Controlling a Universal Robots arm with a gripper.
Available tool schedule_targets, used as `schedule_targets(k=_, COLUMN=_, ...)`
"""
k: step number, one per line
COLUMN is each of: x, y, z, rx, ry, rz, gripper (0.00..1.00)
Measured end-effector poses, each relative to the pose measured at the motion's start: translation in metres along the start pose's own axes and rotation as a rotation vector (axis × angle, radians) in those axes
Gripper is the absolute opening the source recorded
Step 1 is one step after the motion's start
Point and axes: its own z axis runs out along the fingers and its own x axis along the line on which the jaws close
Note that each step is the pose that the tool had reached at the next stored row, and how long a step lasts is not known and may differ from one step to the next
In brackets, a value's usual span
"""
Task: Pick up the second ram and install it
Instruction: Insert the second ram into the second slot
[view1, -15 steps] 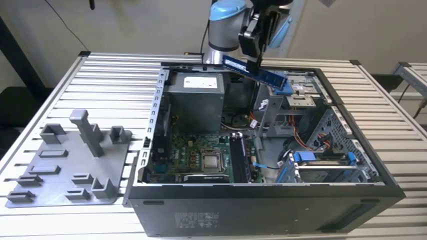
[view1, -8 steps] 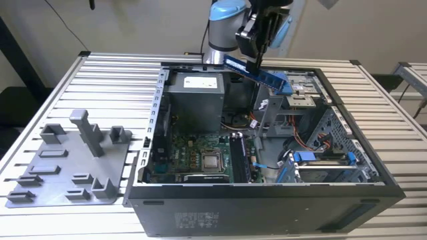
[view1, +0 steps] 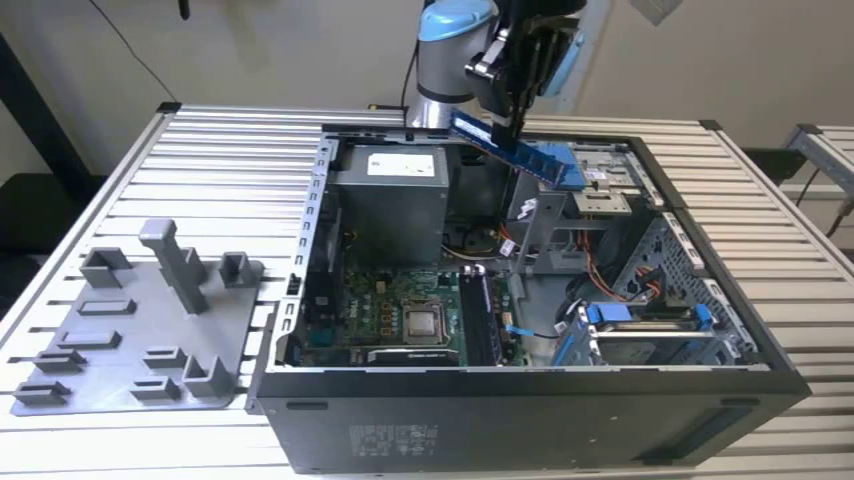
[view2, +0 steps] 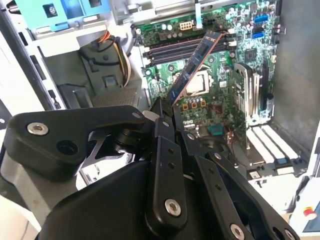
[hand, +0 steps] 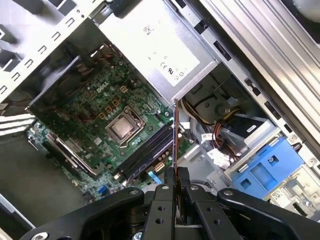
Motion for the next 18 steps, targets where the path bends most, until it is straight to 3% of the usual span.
schedule_targets(k=18, x=0.0005, y=-0.0005, z=0.0040, rx=-0.0003, ry=0.0019, rz=0.196, gripper=0.14)
